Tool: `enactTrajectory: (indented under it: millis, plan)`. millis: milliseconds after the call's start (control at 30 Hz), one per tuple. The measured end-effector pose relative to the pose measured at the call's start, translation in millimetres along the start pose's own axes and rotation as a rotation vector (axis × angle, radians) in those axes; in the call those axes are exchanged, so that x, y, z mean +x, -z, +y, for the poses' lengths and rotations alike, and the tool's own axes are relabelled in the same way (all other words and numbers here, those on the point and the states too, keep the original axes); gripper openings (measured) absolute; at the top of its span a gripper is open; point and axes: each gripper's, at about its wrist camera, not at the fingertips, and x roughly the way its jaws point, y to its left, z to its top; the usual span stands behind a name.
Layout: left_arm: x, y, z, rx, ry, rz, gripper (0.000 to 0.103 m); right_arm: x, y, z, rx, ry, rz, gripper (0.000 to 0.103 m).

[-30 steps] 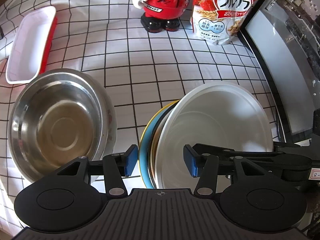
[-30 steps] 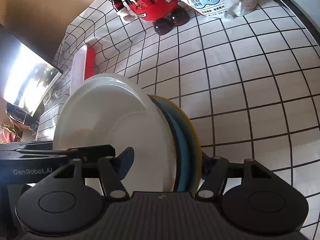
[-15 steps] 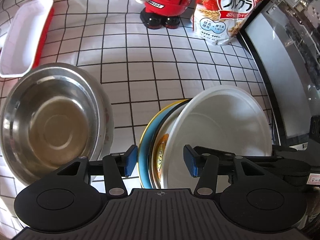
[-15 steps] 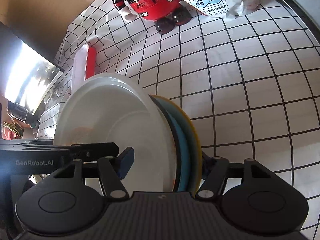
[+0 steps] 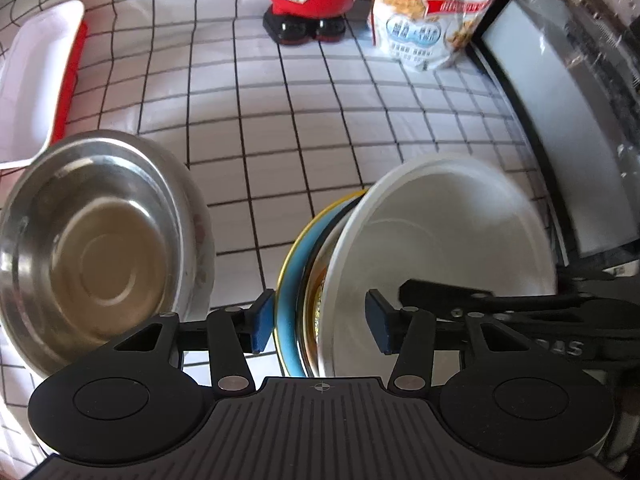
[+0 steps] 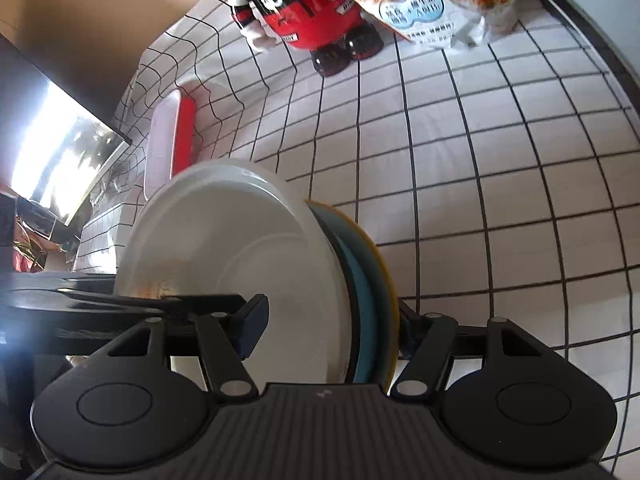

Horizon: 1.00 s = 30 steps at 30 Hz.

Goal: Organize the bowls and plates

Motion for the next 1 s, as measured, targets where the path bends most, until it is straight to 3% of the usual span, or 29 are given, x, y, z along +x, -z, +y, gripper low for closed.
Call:
enactTrajectory:
  millis: [100, 600, 1000]
  plan:
    - [5, -1, -2, 0.004, -0.019, 0.01, 0.051, -1, 1, 0, -0.006, 0.004, -0.002, 0.067]
    - [-11, 11, 12, -0.021, 0.074, 0.007, 0.049, 8, 3, -3, 0.001, 0.0, 0.036, 0.067]
    - [-22, 1, -1, 0.022, 0.0, -0.017, 0.05, 7, 6, -7, 0.029, 0.01, 0.034, 0.07]
